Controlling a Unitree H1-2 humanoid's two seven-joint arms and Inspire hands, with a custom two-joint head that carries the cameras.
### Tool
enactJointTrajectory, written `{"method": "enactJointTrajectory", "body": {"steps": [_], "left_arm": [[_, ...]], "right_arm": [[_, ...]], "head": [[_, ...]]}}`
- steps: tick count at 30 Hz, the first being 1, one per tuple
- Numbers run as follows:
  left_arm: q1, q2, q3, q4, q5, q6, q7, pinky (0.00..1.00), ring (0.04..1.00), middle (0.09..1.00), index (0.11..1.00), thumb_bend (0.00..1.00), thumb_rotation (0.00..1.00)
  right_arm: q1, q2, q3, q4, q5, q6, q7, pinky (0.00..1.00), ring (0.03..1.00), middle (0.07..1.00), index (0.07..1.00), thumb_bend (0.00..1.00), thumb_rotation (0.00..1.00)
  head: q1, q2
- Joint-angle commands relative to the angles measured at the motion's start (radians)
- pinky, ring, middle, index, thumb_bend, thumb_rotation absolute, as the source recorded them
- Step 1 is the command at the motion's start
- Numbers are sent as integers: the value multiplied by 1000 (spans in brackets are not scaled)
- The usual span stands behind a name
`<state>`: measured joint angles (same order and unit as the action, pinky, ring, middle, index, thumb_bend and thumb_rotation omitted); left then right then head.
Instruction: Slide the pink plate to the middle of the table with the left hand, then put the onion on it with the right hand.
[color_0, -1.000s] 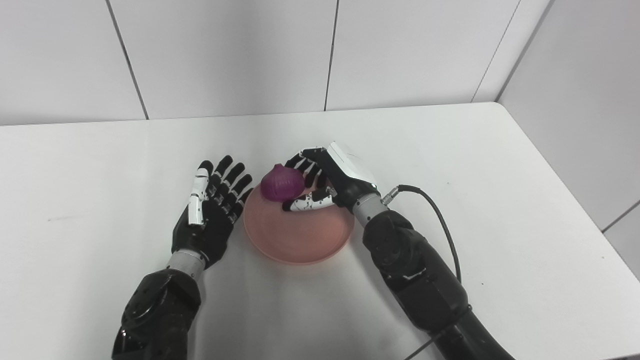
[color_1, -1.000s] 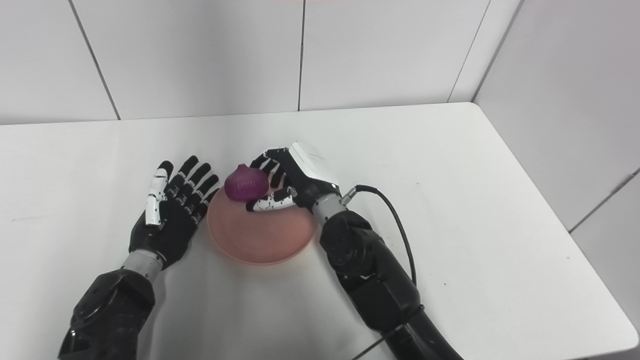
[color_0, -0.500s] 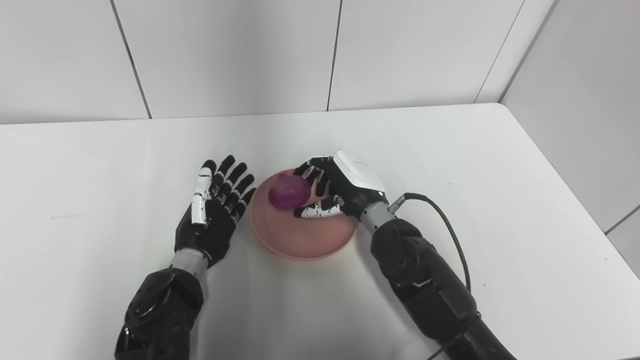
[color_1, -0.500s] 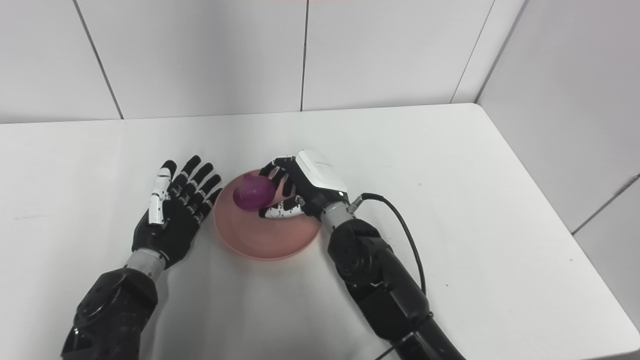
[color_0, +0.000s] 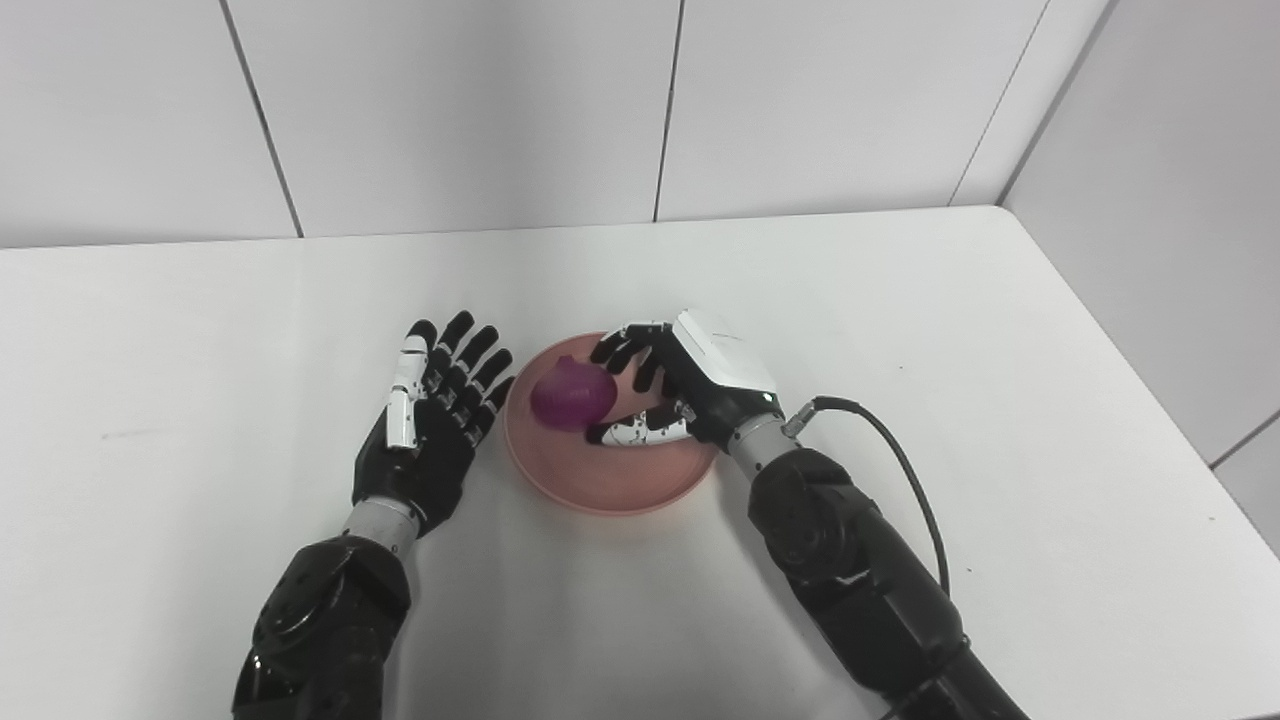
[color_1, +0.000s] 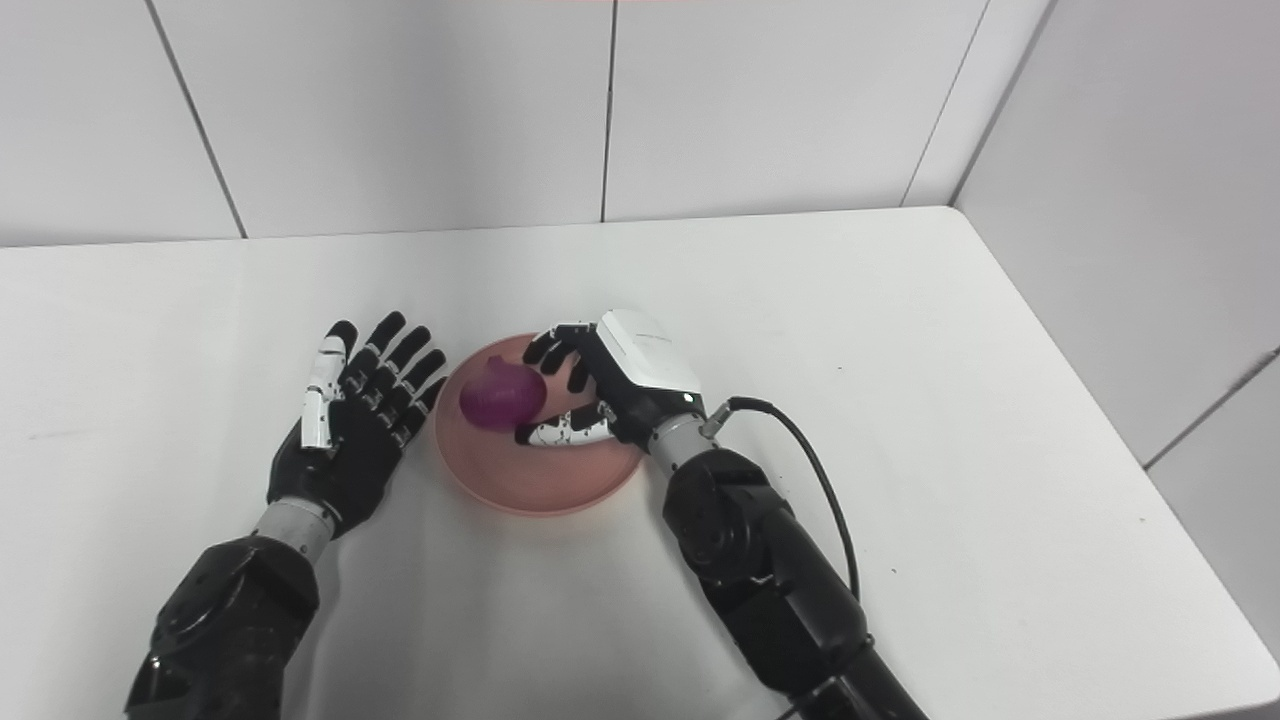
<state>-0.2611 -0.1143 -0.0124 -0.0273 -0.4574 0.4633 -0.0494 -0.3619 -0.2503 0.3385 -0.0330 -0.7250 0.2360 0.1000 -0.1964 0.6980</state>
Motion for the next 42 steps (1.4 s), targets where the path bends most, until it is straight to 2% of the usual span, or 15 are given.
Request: {"method": "enactJointTrajectory", "body": {"steps": [1, 3, 7, 9, 12, 18, 28, 35, 42], "left_arm": [[-3, 1, -5, -14, -2, 6, 6, 929, 952, 960, 949, 433, 1000], [-4, 2, -5, -14, -2, 6, 5, 934, 957, 964, 950, 434, 1000], [-4, 1, -3, -14, -9, 6, 6, 931, 953, 962, 950, 433, 1000], [-4, 1, -3, -14, -9, 6, 7, 928, 950, 959, 949, 432, 1000], [-4, 1, -2, -12, -9, 6, 4, 930, 951, 960, 951, 433, 1000], [-4, 1, 0, -12, -10, 6, 4, 933, 952, 961, 951, 436, 1000], [-5, 0, 0, -12, -6, 6, 6, 924, 948, 956, 946, 435, 1000], [-4, 2, 0, -10, -4, 6, 4, 920, 944, 954, 944, 438, 1000], [-5, 3, 4, -5, -10, 6, -1, 927, 947, 960, 950, 436, 1000]], "right_arm": [[-21, 2, -13, -40, 4, -30, -10, 424, 548, 646, 668, 859, 306], [-22, 4, -14, -44, 11, -26, 0, 518, 622, 695, 697, 918, 316], [-26, -1, -12, -44, 37, -55, 15, 623, 704, 758, 763, 985, 319], [-28, -7, -7, -43, 42, -68, 18, 667, 743, 790, 798, 999, 335], [-32, -19, 0, -57, 45, -61, 46, 804, 852, 884, 891, 1000, 421], [-34, -37, 1, -80, 53, -60, 89, 906, 921, 950, 969, 1000, 503], [-39, -69, -33, -129, 88, -56, 138, 914, 937, 961, 976, 1000, 542], [-33, -96, -78, -186, 154, -53, 166, 846, 944, 965, 976, 1000, 535], [-32, -110, -138, -263, 219, -37, 188, 802, 937, 965, 983, 1000, 578]], "head": [[0, 1], [0, 2], [0, 1], [0, 2], [1, 1], [-1, 1], [-2, 1], [-5, -1], [-6, -3]]}}
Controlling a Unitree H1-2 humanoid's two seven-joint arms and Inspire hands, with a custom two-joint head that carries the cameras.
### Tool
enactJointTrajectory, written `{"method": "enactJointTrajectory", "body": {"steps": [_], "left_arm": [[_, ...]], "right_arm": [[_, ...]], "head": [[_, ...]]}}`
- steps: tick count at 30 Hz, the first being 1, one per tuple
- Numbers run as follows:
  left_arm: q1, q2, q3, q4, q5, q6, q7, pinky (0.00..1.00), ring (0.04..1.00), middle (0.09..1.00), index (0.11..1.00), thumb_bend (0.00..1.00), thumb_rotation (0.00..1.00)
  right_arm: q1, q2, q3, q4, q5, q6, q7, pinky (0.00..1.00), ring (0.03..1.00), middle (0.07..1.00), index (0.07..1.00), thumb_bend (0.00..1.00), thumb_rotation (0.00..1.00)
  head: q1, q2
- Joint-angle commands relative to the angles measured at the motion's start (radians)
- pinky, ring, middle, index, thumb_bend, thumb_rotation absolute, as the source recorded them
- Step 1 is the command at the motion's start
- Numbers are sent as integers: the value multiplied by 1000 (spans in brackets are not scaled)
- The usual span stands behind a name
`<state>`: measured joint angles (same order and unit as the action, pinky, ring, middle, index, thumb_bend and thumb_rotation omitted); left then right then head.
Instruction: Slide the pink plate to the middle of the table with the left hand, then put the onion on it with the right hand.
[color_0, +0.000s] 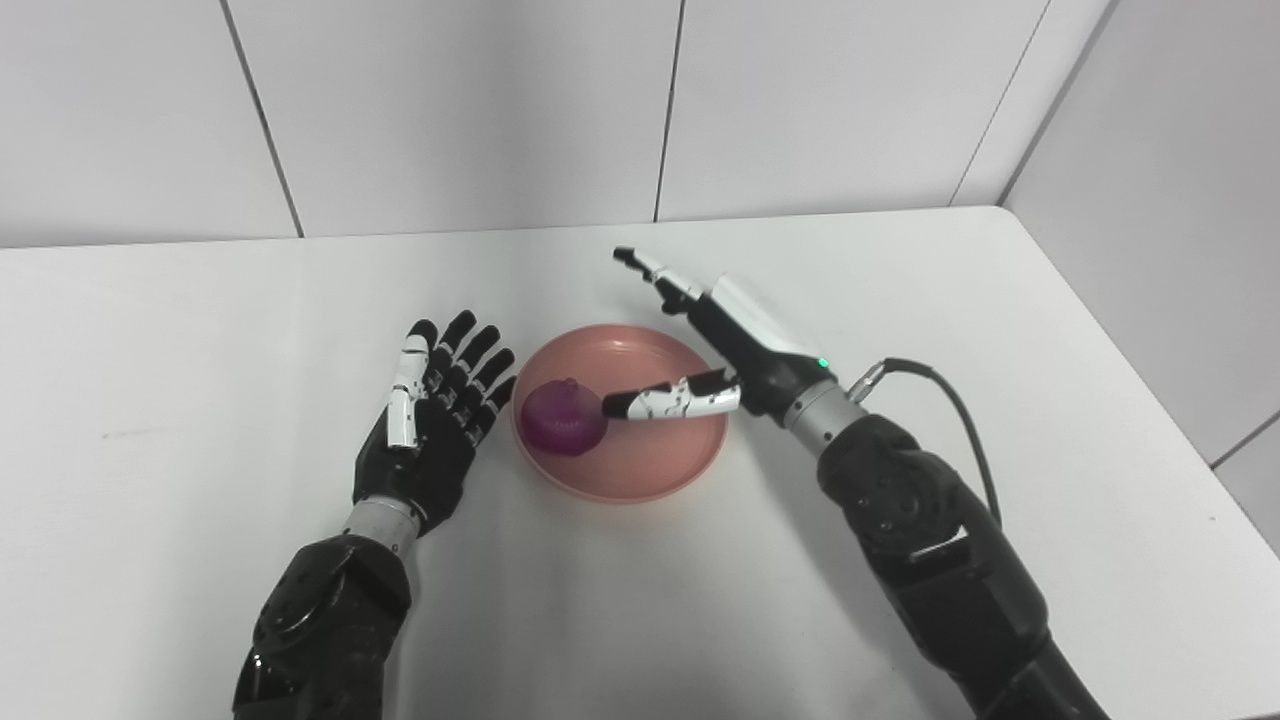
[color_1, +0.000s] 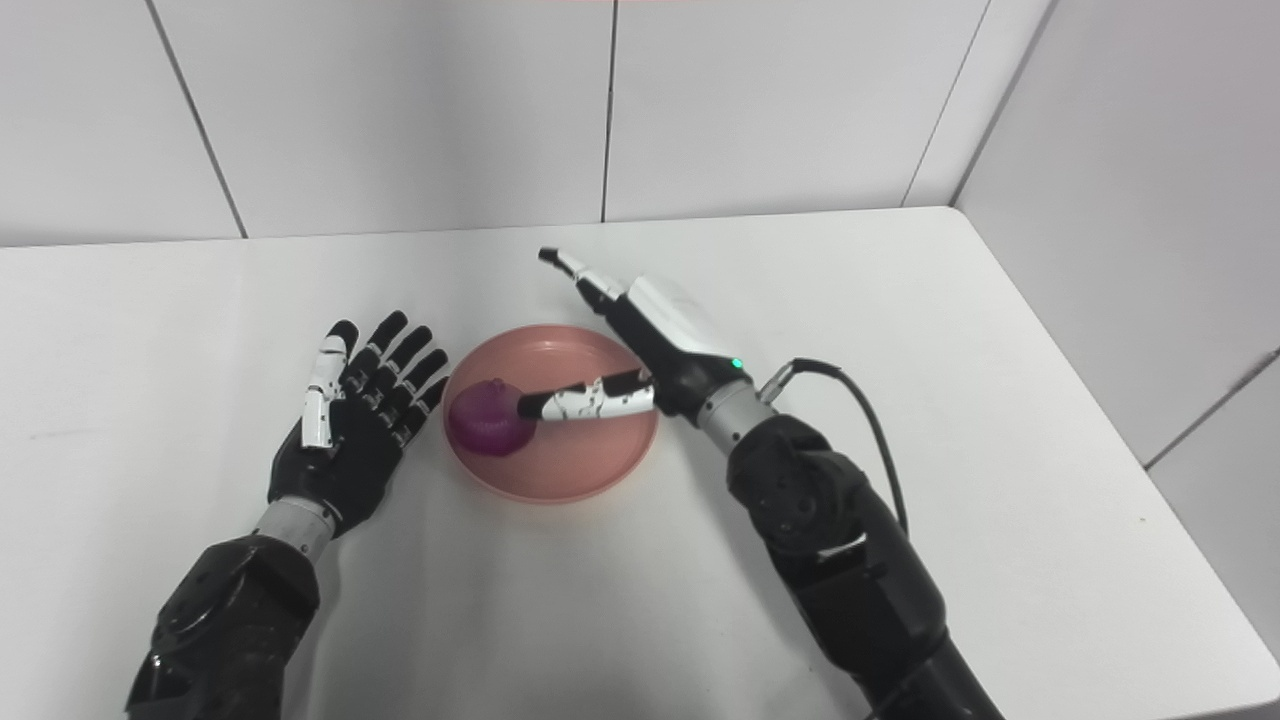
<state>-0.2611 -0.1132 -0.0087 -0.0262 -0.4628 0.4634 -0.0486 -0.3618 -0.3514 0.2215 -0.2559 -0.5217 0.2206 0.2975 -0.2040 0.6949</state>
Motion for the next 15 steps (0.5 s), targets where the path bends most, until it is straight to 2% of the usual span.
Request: {"method": "enactJointTrajectory", "body": {"steps": [1, 2, 4, 5, 8, 15], "left_arm": [[-5, 1, 0, -7, -4, 6, -1, 927, 949, 960, 950, 436, 1000], [-4, 1, 0, -8, -4, 6, 0, 927, 950, 960, 949, 434, 1000], [-4, 1, -1, -9, -4, 6, 2, 928, 950, 961, 949, 434, 1000], [-5, 1, -2, -8, -4, 6, 1, 928, 950, 961, 949, 434, 1000], [-6, 3, -1, -4, -2, 6, -1, 933, 954, 964, 950, 436, 1000], [-6, 3, 1, -2, 1, 5, -4, 937, 955, 965, 951, 436, 1000]], "right_arm": [[-33, -8, -33, -48, 26, -24, -13, 810, 938, 965, 981, 1000, 576], [-34, -4, -50, -53, 42, -29, -22, 804, 932, 963, 977, 1000, 571], [-36, 1, -73, -58, 53, -40, -40, 702, 842, 958, 964, 1000, 563], [-38, 1, -85, -61, 53, -50, -55, 696, 836, 958, 963, 1000, 563], [-43, 1, -111, -65, 52, -61, -82, 806, 887, 936, 951, 1000, 582], [-44, 7, -170, -80, 28, 4, -122, 842, 911, 938, 962, 1000, 675]], "head": [[1, -1], [1, -1], [0, -2], [0, -2], [0, -4], [-1, -8]]}}
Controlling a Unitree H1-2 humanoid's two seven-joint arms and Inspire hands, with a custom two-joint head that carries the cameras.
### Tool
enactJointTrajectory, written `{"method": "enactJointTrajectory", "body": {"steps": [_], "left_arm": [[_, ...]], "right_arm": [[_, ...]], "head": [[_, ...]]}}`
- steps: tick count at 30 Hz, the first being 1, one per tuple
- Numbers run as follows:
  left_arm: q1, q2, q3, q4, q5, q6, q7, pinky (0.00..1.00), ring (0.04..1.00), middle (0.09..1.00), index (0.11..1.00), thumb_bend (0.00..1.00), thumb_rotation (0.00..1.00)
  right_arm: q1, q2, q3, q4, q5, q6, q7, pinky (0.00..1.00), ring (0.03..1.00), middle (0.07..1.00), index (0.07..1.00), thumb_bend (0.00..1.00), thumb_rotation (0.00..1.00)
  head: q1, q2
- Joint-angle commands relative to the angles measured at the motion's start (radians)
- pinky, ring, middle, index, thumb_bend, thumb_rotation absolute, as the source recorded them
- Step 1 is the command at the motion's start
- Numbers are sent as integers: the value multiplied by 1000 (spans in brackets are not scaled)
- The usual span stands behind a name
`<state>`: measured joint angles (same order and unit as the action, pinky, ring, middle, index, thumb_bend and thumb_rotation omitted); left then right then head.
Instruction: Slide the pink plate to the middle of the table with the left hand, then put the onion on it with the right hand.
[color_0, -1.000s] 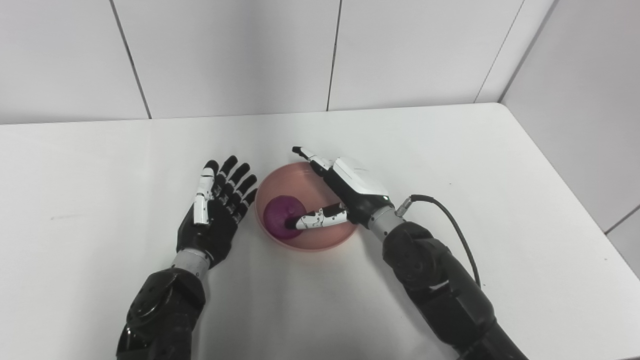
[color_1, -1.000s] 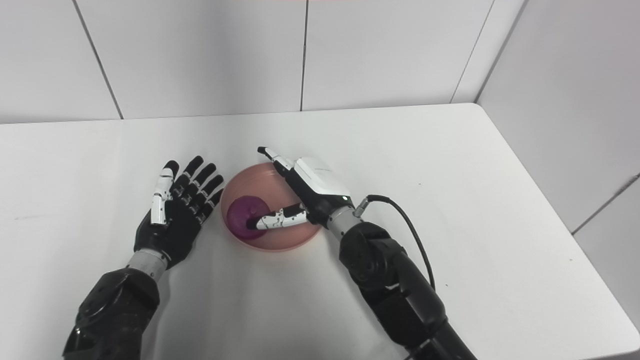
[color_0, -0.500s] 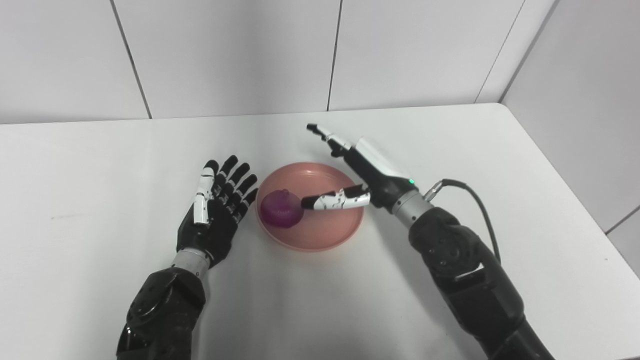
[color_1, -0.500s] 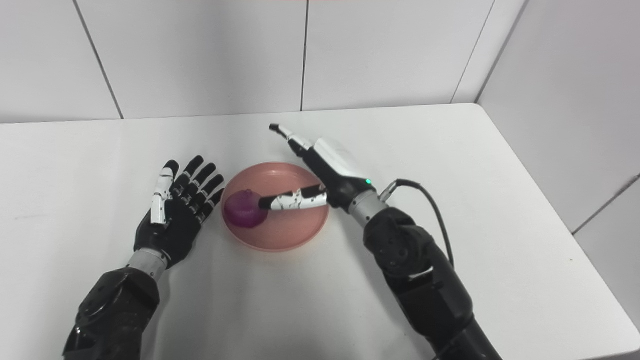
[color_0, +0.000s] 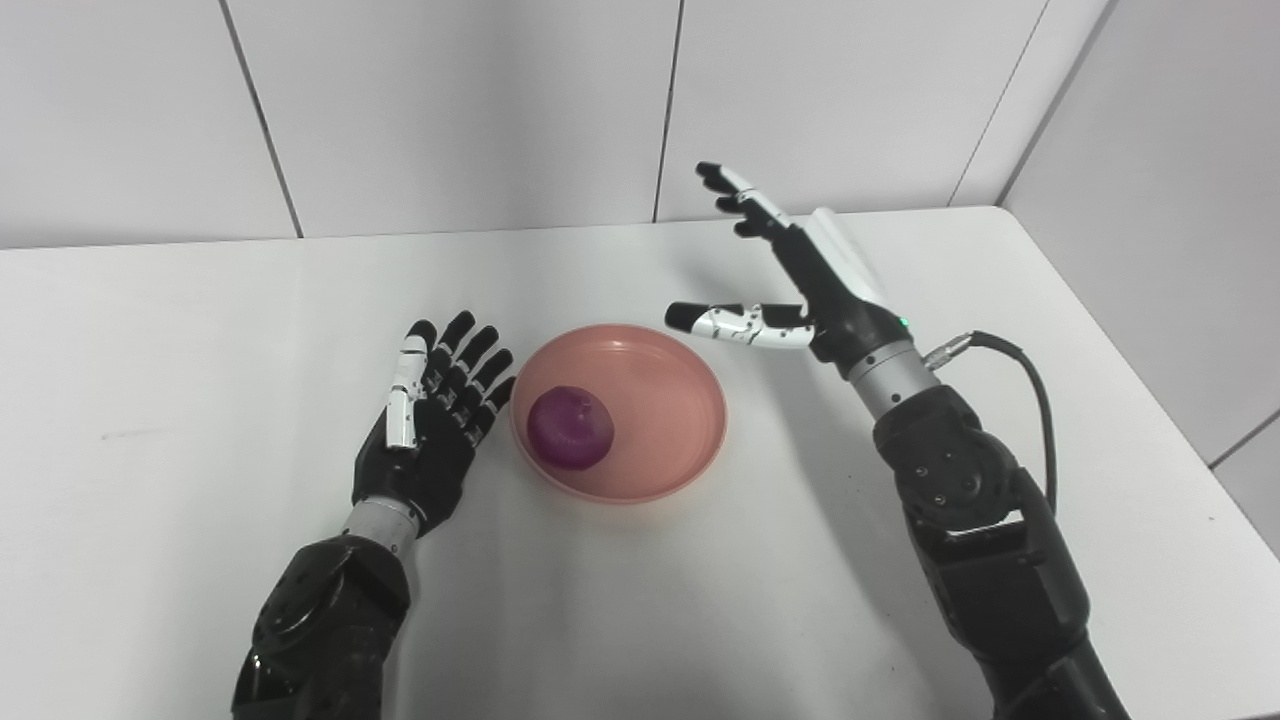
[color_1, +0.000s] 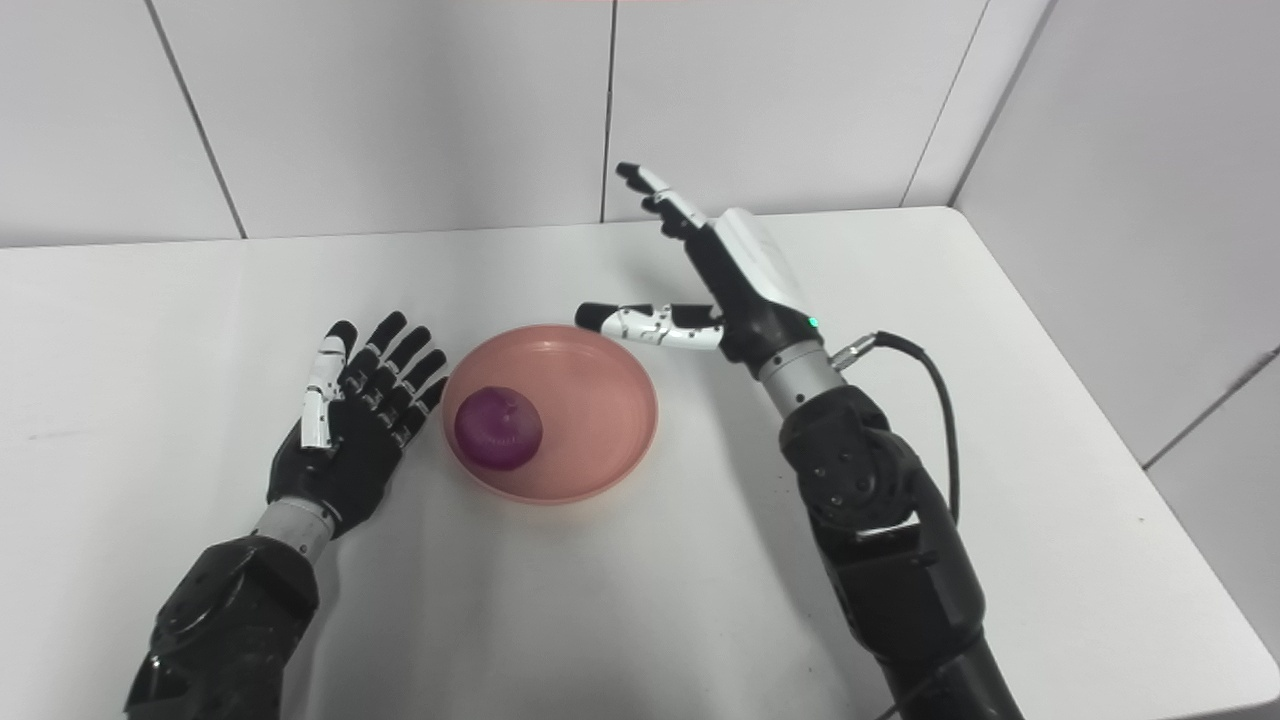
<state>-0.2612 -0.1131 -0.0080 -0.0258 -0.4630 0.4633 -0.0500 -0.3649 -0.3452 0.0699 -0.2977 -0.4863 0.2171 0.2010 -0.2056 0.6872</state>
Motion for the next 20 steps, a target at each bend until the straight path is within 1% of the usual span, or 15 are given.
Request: {"method": "enactJointTrajectory", "body": {"steps": [1, 2, 4, 5, 6, 7, 8, 9, 10, 11, 13, 14, 15, 16, 20], "left_arm": [[-5, 3, 1, -2, 2, 5, -4, 937, 955, 965, 951, 436, 1000], [-5, 3, 1, -2, 1, 5, -3, 937, 956, 965, 951, 435, 1000], [-5, 3, 1, -2, 0, 5, 0, 936, 956, 965, 950, 435, 1000], [-5, 3, 2, -3, 0, 5, 0, 936, 956, 965, 950, 435, 1000], [-4, 3, 2, -4, 0, 5, -1, 937, 956, 964, 949, 434, 1000], [-4, 2, 3, -4, 0, 4, -1, 937, 956, 963, 949, 434, 1000], [-4, 2, 3, -4, -1, 4, -1, 937, 955, 962, 948, 435, 1000], [-3, 2, 3, -5, 0, 4, -2, 937, 955, 962, 947, 435, 1000], [-3, 3, 3, -5, 1, 4, -3, 937, 955, 962, 948, 436, 1000], [-3, 3, 3, -5, 1, 4, -4, 937, 955, 963, 949, 436, 1000], [-3, 4, 4, -4, 2, 3, -6, 939, 957, 964, 951, 435, 1000], [-3, 5, 4, -4, 2, 4, -6, 938, 955, 963, 950, 437, 1000], [-3, 5, 4, -4, 2, 4, -7, 938, 954, 963, 950, 438, 1000], [-3, 7, 5, -3, 1, 4, -9, 940, 955, 964, 952, 438, 1000], [-5, 9, 7, 1, -1, 3, -17, 939, 957, 966, 954, 439, 1000]], "right_arm": [[-39, 5, -26, -40, -12, 19, -30, 840, 907, 936, 962, 1000, 699], [-35, 11, -35, -41, -12, 28, -36, 838, 903, 932, 960, 998, 718], [-29, 22, -47, -41, -9, 37, -45, 831, 895, 923, 958, 965, 761], [-18, 33, -57, -41, -9, 43, -57, 830, 894, 922, 958, 961, 765], [-10, 41, -63, -41, -10, 46, -66, 823, 890, 917, 957, 933, 831], [5, 58, -76, -36, -3, 45, -85, 821, 888, 916, 956, 924, 854], [15, 70, -85, -32, 2, 43, -100, 824, 892, 919, 950, 886, 918], [29, 85, -99, -25, 19, 32, -117, 825, 893, 920, 948, 873, 940], [38, 96, -108, -20, 30, 22, -128, 828, 896, 921, 943, 831, 970], [51, 119, -128, -12, 66, 14, -142, 831, 898, 922, 938, 800, 988], [78, 162, -163, -4, 140, 9, -161, 836, 900, 922, 929, 768, 997], [91, 180, -176, -2, 173, 10, -167, 873, 918, 939, 948, 770, 1000], [101, 193, -186, -1, 195, 12, -172, 885, 923, 944, 953, 768, 1000], [115, 209, -195, -1, 215, 18, -177, 914, 933, 951, 961, 760, 1000], [165, 255, -206, 2, 255, 15, -210, 924, 934, 956, 966, 716, 1000]], "head": [[0, -1], [0, -1], [1, -3], [1, -4], [1, -4], [1, -5], [1, -5], [1, -5], [1, -5], [-2, -8], [-2, -8], [-2, -8], [-3, -9], [-2, -9], [0, -10]]}}
